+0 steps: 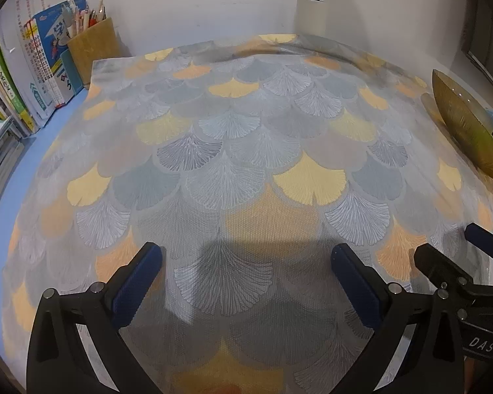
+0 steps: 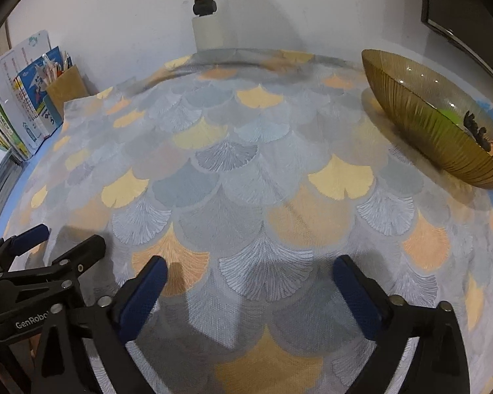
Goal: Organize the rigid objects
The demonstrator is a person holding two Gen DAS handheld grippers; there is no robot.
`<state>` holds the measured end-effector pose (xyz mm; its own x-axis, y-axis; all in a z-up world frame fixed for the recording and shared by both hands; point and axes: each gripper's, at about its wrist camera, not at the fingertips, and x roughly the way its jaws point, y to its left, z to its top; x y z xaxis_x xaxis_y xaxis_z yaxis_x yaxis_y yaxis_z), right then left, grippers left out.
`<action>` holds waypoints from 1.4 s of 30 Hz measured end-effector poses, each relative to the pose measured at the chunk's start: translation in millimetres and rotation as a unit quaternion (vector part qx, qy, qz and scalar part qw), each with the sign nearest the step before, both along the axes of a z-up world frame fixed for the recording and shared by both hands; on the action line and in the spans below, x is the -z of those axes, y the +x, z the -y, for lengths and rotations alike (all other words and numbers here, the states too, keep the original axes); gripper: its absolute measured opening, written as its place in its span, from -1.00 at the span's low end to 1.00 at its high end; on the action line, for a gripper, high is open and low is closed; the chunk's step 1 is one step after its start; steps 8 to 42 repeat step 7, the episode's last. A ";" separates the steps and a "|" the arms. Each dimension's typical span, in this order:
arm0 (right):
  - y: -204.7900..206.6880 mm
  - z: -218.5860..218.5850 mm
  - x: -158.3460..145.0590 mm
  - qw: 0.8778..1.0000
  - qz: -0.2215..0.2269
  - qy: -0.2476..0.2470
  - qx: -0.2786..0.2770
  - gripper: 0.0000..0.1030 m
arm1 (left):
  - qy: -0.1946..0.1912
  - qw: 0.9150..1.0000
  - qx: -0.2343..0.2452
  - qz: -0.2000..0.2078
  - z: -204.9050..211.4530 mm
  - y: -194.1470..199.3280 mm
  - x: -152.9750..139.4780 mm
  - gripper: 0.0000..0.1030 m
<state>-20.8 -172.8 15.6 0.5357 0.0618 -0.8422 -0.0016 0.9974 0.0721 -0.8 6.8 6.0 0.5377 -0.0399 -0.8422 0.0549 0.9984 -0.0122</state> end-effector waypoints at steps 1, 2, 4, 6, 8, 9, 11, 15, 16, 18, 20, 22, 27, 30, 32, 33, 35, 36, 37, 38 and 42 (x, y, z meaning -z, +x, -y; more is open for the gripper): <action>-0.1 -0.4 0.1 1.000 0.000 -0.001 -0.001 0.99 | 0.000 1.000 0.000 0.000 0.2 -0.1 0.1 1.00; 0.1 -1.1 0.4 1.000 -0.001 -0.001 -0.001 1.00 | 0.000 1.000 0.000 0.000 0.3 0.0 0.0 1.00; -0.2 -0.8 0.3 1.000 0.000 0.000 -0.001 1.00 | 0.002 1.000 0.003 0.001 0.6 -0.4 0.1 1.00; -0.2 -1.2 0.3 1.000 -0.001 0.000 -0.001 1.00 | 0.001 1.000 0.009 0.002 0.4 -0.3 0.3 1.00; -0.6 -1.7 0.0 1.000 -0.001 -0.002 0.000 1.00 | 0.001 1.000 0.008 0.002 0.9 -0.3 0.0 1.00; -0.6 -1.7 0.0 1.000 -0.001 -0.002 0.000 1.00 | 0.001 1.000 0.008 0.002 0.9 -0.3 0.0 1.00; -0.6 -1.7 0.0 1.000 -0.001 -0.002 0.000 1.00 | 0.001 1.000 0.008 0.002 0.9 -0.3 0.0 1.00; -0.6 -1.7 0.0 1.000 -0.001 -0.002 0.000 1.00 | 0.001 1.000 0.008 0.002 0.9 -0.3 0.0 1.00; -0.6 -1.7 0.0 1.000 -0.001 -0.002 0.000 1.00 | 0.001 1.000 0.008 0.002 0.9 -0.3 0.0 1.00; -0.6 -1.7 0.0 1.000 -0.001 -0.002 0.000 1.00 | 0.001 1.000 0.008 0.002 0.9 -0.3 0.0 1.00; -0.6 -1.7 0.0 1.000 -0.001 -0.002 0.000 1.00 | 0.001 1.000 0.008 0.002 0.9 -0.3 0.0 1.00; -0.6 -1.7 0.0 1.000 -0.001 -0.002 0.000 1.00 | 0.001 1.000 0.008 0.002 0.9 -0.3 0.0 1.00; -0.6 -1.7 0.0 1.000 -0.001 -0.002 0.000 1.00 | 0.001 1.000 0.008 0.002 0.9 -0.3 0.0 1.00; -0.6 -1.7 0.0 1.000 -0.001 -0.002 0.000 1.00 | 0.001 1.000 0.008 0.002 0.9 -0.3 0.0 1.00; -0.6 -1.7 0.0 1.000 -0.001 -0.002 0.000 1.00 | 0.001 1.000 0.008 0.002 0.9 -0.3 0.0 1.00; -0.6 -1.7 0.0 1.000 -0.001 -0.002 0.000 1.00 | 0.001 1.000 0.008 0.002 0.9 -0.3 0.0 1.00; -0.6 -1.7 0.0 1.000 -0.001 -0.002 0.000 1.00 | 0.001 1.000 0.008 0.002 0.9 -0.3 0.0 1.00; -0.6 -1.7 0.0 1.000 -0.001 -0.002 0.000 1.00 | 0.001 1.000 0.008 0.002 0.9 -0.3 0.0 1.00; -0.6 -1.7 0.0 1.000 -0.001 -0.002 0.000 1.00 | 0.001 1.000 0.008 0.002 0.9 -0.3 0.0 1.00; -0.6 -1.7 0.0 1.000 -0.001 -0.002 0.000 1.00 | 0.001 1.000 0.008 0.002 0.9 -0.3 0.0 1.00; -0.6 -1.7 0.0 1.000 -0.001 -0.002 0.000 1.00 | 0.001 1.000 0.008 0.002 0.9 -0.3 0.0 1.00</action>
